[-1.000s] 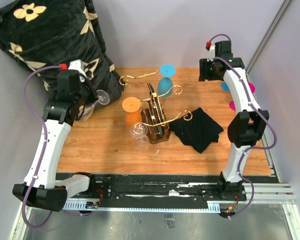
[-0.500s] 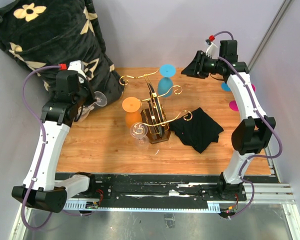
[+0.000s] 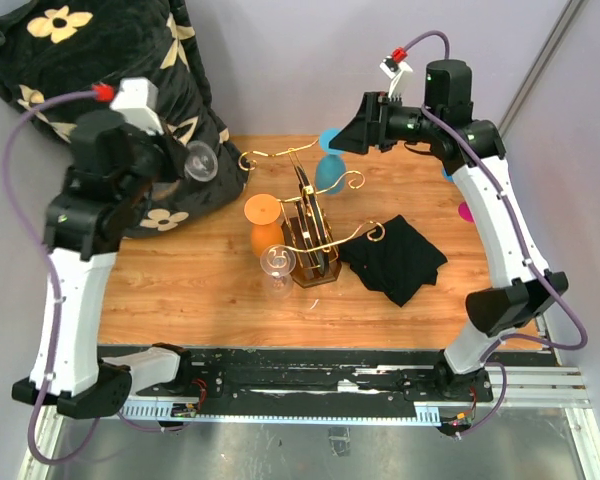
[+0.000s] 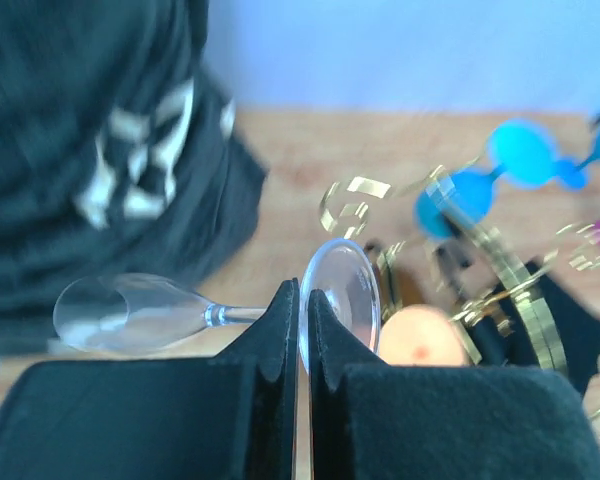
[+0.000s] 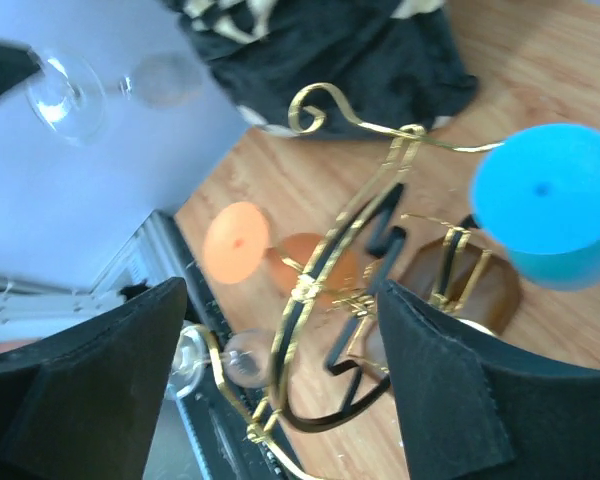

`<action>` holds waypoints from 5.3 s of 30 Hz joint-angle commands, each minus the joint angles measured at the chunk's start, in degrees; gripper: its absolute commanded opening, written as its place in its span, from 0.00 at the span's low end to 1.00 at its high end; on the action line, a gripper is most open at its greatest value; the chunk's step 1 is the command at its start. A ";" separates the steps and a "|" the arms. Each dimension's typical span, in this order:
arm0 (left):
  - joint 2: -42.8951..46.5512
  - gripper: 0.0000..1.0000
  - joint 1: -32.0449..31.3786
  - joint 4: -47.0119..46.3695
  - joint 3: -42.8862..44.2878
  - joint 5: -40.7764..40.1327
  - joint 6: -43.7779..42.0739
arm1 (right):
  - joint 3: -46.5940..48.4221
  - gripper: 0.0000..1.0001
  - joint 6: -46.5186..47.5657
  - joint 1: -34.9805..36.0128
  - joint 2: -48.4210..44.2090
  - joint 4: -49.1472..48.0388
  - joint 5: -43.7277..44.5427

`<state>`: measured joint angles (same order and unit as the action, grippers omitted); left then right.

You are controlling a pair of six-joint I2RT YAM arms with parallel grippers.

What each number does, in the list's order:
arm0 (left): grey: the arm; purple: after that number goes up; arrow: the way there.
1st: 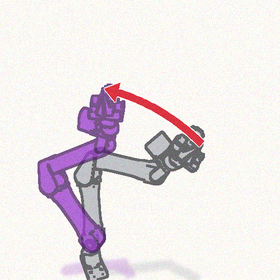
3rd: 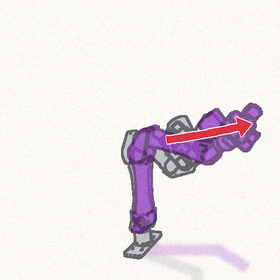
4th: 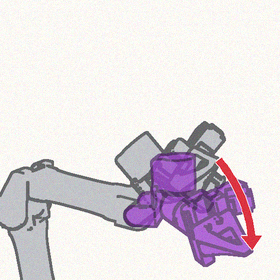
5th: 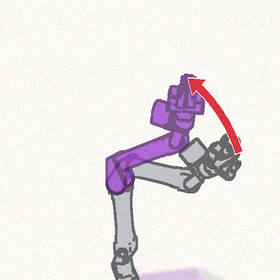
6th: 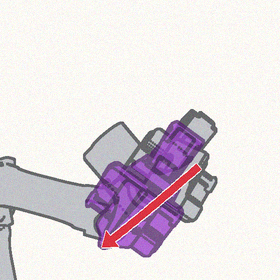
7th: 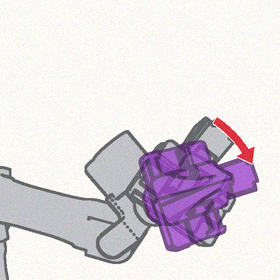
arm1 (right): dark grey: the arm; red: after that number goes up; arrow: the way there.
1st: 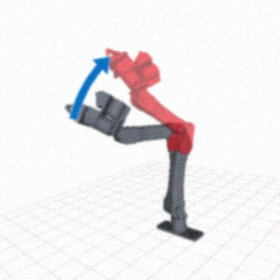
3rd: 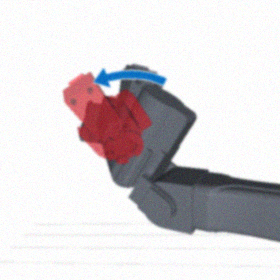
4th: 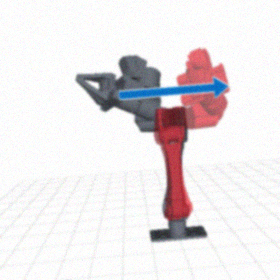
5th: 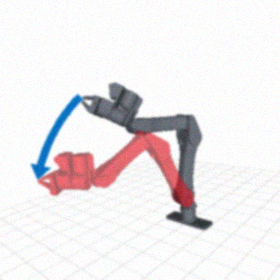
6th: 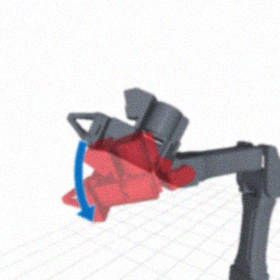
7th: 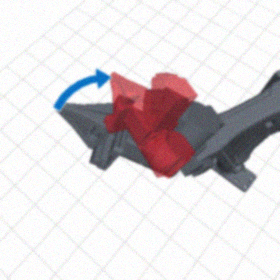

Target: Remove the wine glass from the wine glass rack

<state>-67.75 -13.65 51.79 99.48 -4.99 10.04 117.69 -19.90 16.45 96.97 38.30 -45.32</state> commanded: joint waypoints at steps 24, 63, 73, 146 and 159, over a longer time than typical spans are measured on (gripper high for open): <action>4.27 0.00 -0.32 -30.14 2.83 53.02 -4.62 | -16.71 0.99 -87.78 12.34 6.10 -64.70 2.95; 1.82 0.01 -0.24 -42.26 -3.56 60.15 -5.42 | -17.28 0.44 -102.31 13.61 12.78 -81.94 8.21; 5.44 0.72 -0.23 -41.11 -6.40 58.01 -6.30 | -8.31 0.36 -100.51 12.73 16.12 -79.70 7.46; 8.90 0.70 -0.32 -33.31 -17.03 42.74 -7.98 | -7.38 0.19 15.93 -13.55 24.55 -59.99 43.68; 8.30 0.70 -0.30 -33.51 -17.54 42.26 -7.76 | -21.13 0.19 22.31 -12.40 28.89 -87.93 49.68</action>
<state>-59.00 -13.69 18.83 82.48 37.74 2.76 97.27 -0.93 3.46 125.14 -34.96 1.91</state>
